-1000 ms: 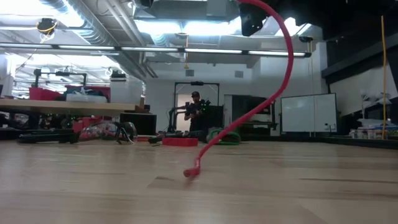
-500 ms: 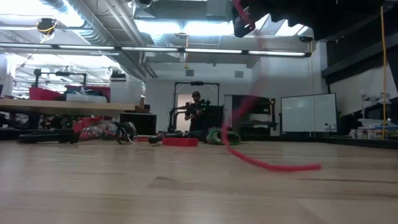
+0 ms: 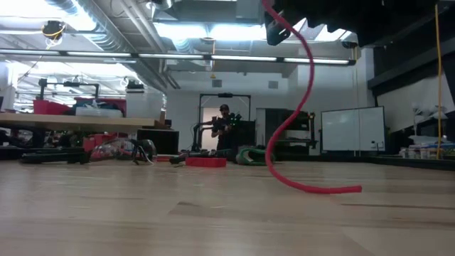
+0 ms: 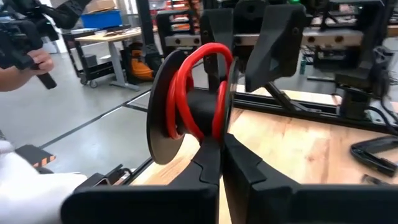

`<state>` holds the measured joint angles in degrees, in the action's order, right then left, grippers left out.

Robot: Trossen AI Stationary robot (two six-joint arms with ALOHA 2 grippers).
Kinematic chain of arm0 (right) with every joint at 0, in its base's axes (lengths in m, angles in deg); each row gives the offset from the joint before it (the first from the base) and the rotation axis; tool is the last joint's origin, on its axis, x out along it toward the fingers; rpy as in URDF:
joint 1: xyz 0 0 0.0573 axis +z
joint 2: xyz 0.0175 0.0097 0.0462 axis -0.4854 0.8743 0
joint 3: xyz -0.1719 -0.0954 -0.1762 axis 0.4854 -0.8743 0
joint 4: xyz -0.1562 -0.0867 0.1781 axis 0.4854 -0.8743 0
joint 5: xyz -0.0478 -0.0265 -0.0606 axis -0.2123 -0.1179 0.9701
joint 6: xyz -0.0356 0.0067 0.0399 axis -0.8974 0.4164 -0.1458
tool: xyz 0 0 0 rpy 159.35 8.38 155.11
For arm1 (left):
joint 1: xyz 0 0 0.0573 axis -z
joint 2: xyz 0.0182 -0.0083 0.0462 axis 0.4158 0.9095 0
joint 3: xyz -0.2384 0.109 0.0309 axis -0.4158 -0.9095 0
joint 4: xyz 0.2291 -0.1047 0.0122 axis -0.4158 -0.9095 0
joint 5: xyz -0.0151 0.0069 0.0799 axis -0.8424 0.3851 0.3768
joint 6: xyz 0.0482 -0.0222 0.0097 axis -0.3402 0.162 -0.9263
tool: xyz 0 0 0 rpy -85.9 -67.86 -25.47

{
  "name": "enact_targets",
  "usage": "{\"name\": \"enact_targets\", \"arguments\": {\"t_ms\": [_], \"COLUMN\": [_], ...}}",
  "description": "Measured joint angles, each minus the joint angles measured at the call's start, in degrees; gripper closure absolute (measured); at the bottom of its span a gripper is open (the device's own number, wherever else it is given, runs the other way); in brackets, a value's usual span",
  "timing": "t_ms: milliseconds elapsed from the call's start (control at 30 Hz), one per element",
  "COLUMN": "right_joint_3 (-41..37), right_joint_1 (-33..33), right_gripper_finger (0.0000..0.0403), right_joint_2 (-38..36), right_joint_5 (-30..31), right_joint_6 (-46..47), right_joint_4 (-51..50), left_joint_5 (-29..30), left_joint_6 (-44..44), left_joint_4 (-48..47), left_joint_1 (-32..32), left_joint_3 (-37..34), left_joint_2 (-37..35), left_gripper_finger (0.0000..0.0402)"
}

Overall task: Coil cords
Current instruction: Coil the orange wire into the black spool

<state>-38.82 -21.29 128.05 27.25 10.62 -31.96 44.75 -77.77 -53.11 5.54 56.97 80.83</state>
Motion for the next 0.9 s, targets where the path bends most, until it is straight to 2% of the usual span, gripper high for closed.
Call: {"name": "enact_targets", "arguments": {"t_ms": [100, 200, 333, 400, 600, 900], "right_joint_3": [0.1, 0.2, -0.1, 0.0, 0.0, 0.0], "right_joint_1": [-0.1, -0.2, 0.5, 0.2, 0.3, -1.2], "right_gripper_finger": [0.0397, 0.0399, 0.0399, 0.04, 0.04, 0.04], "right_joint_2": [-0.1, -0.7, -1.9, -3.3, -4.2, -6.1], "right_joint_5": [0.9, 1.0, -2.7, -1.8, -1.4, 1.2], "right_joint_6": [0.6, 0.7, -0.7, -1.9, -2.3, -3.3], "right_joint_4": [-0.4, -2.2, -6.4, -7.2, -8.5, -11.7], "left_joint_5": [5.8, 8.6, 12.7, 14.4, 17.0, 16.9], "left_joint_6": [-2.7, -3.4, -2.8, -3.0, -5.2, -5.3], "left_joint_4": [-0.2, 0.0, 0.8, 0.0, 0.2, -0.2], "left_joint_1": [0.1, 0.1, 0.3, 1.2, 3.0, 6.3], "left_joint_3": [0.0, 0.0, 0.0, 0.0, 0.0, 0.0], "left_joint_2": [-0.7, -2.0, -3.5, -3.7, -4.1, -4.1], "left_gripper_finger": [0.0342, 0.0335, 0.0325, 0.0321, 0.0314, 0.0313]}}
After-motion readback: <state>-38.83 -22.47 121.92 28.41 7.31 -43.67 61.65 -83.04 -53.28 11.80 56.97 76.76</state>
